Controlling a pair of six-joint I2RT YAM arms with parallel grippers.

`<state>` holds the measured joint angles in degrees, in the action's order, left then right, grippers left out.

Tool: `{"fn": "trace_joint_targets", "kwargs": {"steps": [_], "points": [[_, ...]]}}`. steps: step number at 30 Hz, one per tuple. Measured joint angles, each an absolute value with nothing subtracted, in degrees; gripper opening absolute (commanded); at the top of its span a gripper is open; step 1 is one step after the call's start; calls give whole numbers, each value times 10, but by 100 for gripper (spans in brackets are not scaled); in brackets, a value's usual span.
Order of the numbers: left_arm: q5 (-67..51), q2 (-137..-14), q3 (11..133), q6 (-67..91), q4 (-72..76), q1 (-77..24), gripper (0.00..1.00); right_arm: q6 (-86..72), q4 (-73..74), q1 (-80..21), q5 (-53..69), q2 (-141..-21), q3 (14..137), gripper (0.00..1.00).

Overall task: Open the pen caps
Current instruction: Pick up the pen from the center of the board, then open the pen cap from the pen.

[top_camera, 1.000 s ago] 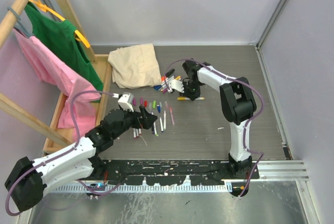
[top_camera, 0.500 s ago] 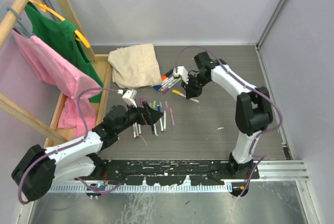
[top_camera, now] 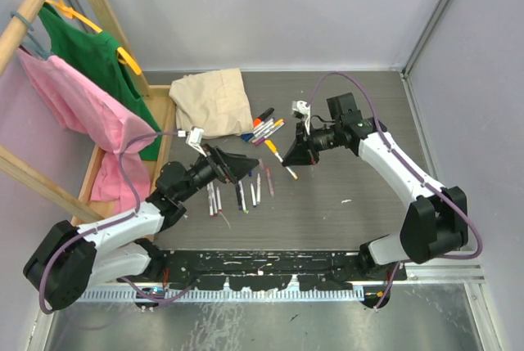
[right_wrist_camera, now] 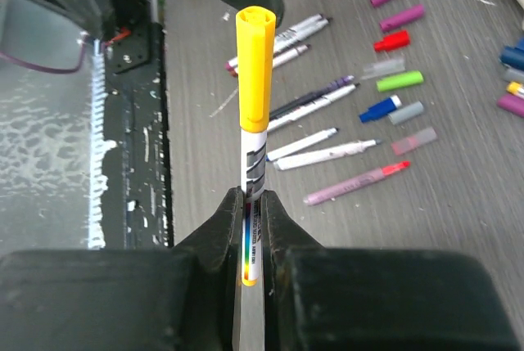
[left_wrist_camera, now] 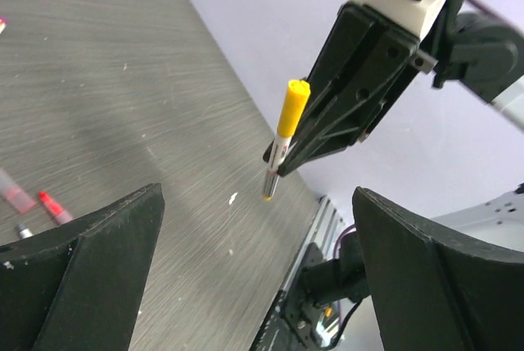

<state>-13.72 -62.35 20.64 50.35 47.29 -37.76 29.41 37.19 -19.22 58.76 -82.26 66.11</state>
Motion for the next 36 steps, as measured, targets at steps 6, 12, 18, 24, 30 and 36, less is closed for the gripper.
{"fn": "trace_joint_targets", "kwargs": {"steps": [6, 12, 18, 24, 30, 36], "points": [[-119, -633, 224, 516, 511, -398, 97, 246, 326, -183, 662, -802, 630, 1], [-103, -666, 253, 497, 531, -435, 94, 231, 313, -182, 703, -802, 619, 1], [-97, -699, 280, 494, 540, -437, 83, 223, 306, -182, 725, -802, 612, 1], [-98, -732, 295, 498, 559, -439, 66, 218, 302, -182, 736, -802, 608, 1], [-106, -760, 305, 505, 570, -439, 42, 216, 300, -183, 738, -803, 608, 1], [-119, -762, 310, 507, 579, -439, 12, 211, 299, -183, 738, -809, 608, 1]]}}
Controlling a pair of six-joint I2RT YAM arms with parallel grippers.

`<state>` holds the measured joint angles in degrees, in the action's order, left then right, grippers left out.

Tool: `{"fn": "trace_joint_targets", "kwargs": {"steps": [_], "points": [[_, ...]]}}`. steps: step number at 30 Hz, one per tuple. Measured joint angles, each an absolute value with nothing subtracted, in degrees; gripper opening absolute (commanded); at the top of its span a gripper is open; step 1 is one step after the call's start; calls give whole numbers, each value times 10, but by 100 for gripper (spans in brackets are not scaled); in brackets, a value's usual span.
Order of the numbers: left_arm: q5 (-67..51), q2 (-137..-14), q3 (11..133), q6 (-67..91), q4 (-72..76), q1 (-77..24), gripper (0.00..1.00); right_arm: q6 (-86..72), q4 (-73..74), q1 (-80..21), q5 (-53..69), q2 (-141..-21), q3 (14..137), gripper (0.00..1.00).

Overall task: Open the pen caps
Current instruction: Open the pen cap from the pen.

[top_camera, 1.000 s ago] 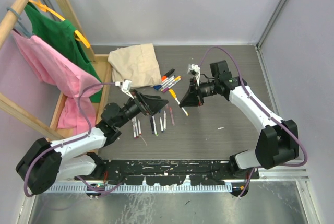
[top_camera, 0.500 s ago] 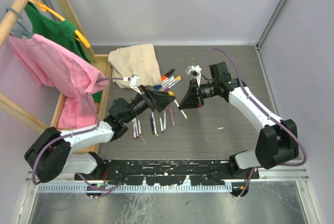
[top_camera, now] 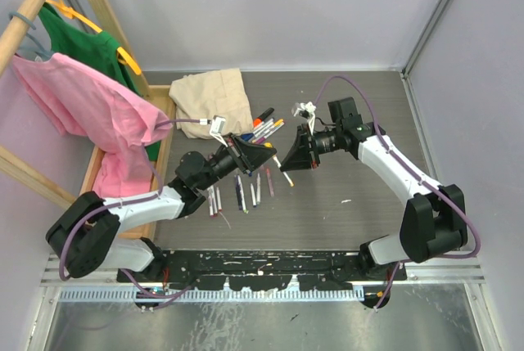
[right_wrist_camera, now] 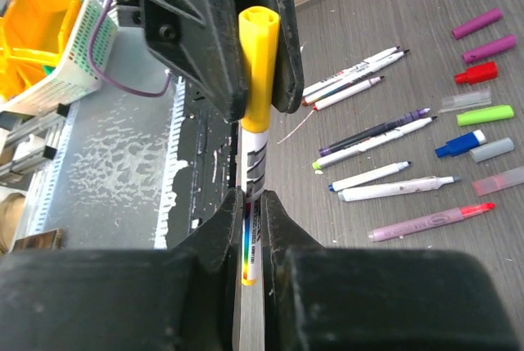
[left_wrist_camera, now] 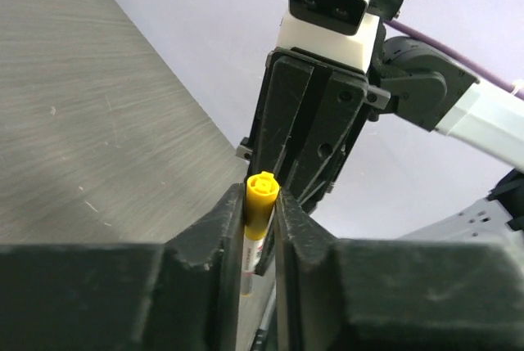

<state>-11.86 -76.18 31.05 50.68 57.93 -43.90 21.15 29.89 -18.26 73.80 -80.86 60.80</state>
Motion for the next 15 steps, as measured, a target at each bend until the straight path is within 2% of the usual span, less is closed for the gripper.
{"fn": "trace_joint_targets", "kwargs": {"steps": [3, 6, 11, 15], "points": [[-123, -763, 311, 501, 580, -439, 2, 206, 300, -183, 740, -810, 607, 1], [-128, -767, 311, 501, 582, -439, 0, 204, 300, -183, 740, -810, 607, 2], [-133, -773, 311, 501, 587, -439, 0, 195, 296, -183, 740, -810, 601, 29], [-135, -784, 312, 504, 595, -439, 0, 153, 239, -183, 755, -810, 574, 37]]}}
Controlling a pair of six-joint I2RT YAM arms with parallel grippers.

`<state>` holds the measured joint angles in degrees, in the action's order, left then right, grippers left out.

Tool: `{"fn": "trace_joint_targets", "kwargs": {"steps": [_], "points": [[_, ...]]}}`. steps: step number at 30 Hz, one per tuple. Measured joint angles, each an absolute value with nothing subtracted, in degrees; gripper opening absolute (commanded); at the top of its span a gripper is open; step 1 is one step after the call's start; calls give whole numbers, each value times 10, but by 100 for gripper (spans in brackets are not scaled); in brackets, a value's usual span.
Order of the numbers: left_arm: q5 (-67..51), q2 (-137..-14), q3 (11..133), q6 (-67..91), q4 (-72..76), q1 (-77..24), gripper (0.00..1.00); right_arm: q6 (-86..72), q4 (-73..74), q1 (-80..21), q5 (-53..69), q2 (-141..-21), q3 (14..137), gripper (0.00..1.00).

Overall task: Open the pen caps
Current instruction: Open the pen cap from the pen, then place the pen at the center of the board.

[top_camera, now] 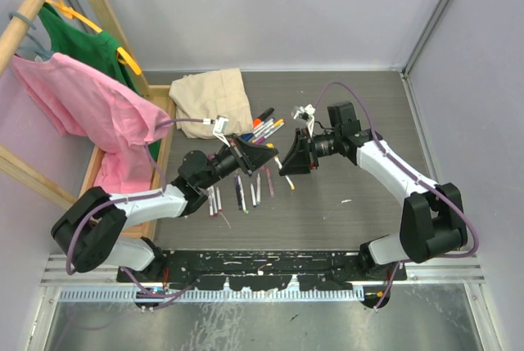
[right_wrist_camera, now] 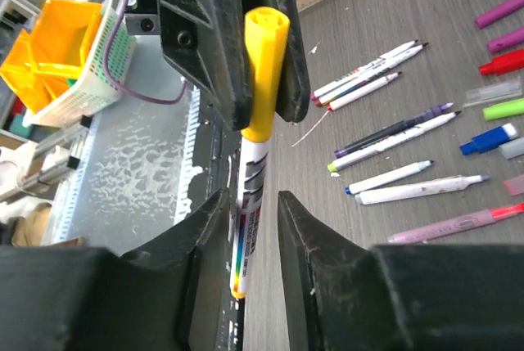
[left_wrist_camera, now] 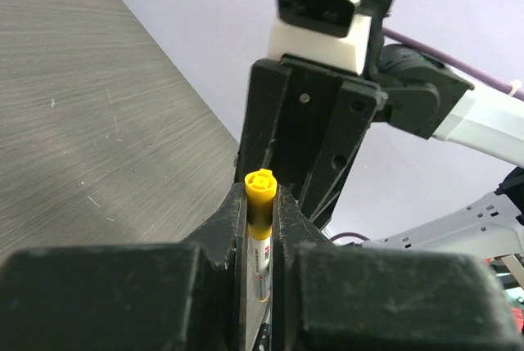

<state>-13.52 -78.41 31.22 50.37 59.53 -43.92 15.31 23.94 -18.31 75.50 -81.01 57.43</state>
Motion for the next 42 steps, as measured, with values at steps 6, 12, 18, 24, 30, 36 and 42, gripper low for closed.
{"fn": "trace_joint_targets", "kwargs": {"steps": [6, 12, 18, 24, 30, 36, 42], "points": [[-142, -799, 318, 505, 608, -439, 0, 41, 114, -193, 763, -809, 507, 27], [-139, -803, 319, 498, 615, -437, 0, -1, 70, -202, 764, -809, 505, 1], [-184, -803, 338, 506, 599, -399, 0, -15, 39, -205, 754, -813, 511, 1], [-175, -803, 438, 531, 585, -305, 0, -18, 37, -211, 756, -832, 523, 1], [-120, -769, 476, 533, 595, -251, 0, -3, 79, -221, 761, -848, 522, 1], [-117, -726, 436, 534, 566, -257, 0, 32, 127, -221, 660, -847, 525, 1], [-100, -693, 355, 538, 521, -258, 0, -34, 96, -221, 547, -844, 510, 4]]}}
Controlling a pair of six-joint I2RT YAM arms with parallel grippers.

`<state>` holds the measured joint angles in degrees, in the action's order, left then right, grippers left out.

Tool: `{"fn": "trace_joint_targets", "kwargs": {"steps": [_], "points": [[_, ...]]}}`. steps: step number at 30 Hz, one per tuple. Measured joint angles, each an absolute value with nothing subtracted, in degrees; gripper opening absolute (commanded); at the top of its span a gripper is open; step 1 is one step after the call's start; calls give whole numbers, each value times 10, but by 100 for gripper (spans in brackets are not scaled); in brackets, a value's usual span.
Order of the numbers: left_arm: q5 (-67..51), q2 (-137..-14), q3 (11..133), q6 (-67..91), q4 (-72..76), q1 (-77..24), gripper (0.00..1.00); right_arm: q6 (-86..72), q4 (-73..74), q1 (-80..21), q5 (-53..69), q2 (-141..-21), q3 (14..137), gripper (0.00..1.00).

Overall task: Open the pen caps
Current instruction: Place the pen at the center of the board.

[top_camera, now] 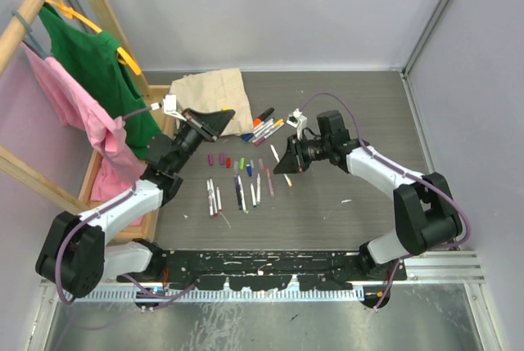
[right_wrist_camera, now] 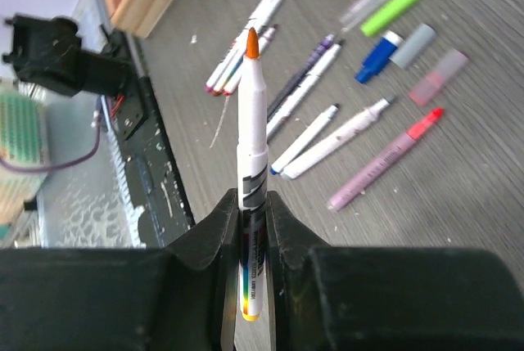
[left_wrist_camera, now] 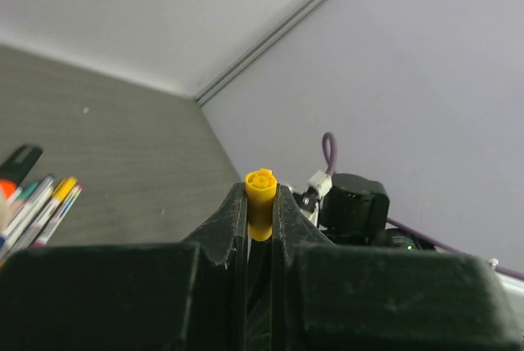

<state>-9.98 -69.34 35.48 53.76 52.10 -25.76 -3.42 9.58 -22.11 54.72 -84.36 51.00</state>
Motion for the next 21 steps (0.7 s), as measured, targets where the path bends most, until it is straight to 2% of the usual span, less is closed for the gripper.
{"fn": "trace_joint_targets", "kwargs": {"steps": [8, 21], "points": [[-76, -641, 266, 548, 480, -258, 0, -139, 43, -238, 451, -868, 465, 2], [-58, -567, 220, 550, 433, -258, 0, -168, 79, -243, 364, -953, 473, 1]]}}
